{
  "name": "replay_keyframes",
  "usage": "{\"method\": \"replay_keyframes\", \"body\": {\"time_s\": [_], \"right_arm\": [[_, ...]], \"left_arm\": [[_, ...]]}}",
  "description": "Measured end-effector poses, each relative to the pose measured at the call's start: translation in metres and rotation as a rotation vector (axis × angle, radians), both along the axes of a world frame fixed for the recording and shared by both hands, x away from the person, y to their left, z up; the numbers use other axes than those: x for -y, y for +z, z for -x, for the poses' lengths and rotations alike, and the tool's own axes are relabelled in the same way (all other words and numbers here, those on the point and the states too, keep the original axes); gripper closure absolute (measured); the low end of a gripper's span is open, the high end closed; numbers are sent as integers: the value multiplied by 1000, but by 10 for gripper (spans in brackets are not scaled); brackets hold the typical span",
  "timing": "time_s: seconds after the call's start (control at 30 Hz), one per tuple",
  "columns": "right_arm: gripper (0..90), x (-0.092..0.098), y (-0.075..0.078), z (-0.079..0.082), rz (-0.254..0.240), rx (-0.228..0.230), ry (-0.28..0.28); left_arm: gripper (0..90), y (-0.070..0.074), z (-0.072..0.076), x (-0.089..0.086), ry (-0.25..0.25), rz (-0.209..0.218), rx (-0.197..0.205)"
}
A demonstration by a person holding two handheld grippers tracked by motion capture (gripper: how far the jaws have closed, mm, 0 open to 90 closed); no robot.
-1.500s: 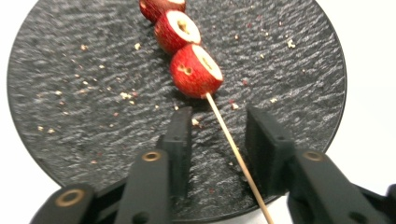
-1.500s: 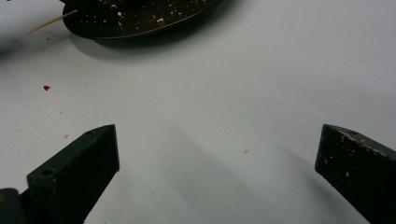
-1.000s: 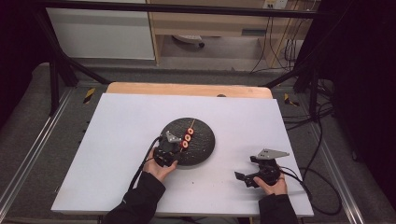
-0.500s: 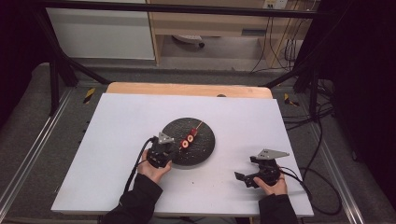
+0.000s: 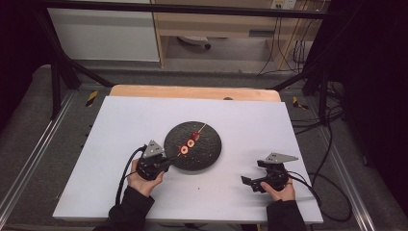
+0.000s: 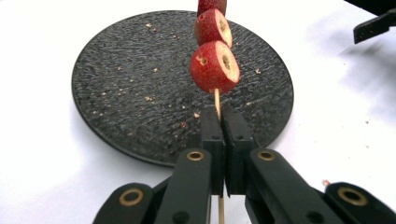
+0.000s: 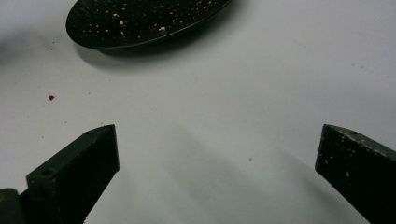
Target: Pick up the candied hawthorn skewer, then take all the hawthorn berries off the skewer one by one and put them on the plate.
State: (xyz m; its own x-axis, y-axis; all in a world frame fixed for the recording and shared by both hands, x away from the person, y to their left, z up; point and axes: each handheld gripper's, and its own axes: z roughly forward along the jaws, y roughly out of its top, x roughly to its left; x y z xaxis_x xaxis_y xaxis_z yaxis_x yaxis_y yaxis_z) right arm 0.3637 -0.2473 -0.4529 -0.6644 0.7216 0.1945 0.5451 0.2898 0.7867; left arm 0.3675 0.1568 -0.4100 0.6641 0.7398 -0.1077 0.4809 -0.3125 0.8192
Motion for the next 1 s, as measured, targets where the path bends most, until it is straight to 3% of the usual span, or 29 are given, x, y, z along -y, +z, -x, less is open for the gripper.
{"method": "replay_keyframes", "body": {"time_s": [0.53,0.73,1.0], "right_arm": [[5,-29,9,-2,-14,28,23],[5,-44,13,-2,-33,35,41],[5,-63,16,-3,-31,27,50]], "left_arm": [[884,-10,21,-33,-46,40,26],[884,-11,27,-36,-66,50,51],[884,-15,31,-33,-97,51,44]]}}
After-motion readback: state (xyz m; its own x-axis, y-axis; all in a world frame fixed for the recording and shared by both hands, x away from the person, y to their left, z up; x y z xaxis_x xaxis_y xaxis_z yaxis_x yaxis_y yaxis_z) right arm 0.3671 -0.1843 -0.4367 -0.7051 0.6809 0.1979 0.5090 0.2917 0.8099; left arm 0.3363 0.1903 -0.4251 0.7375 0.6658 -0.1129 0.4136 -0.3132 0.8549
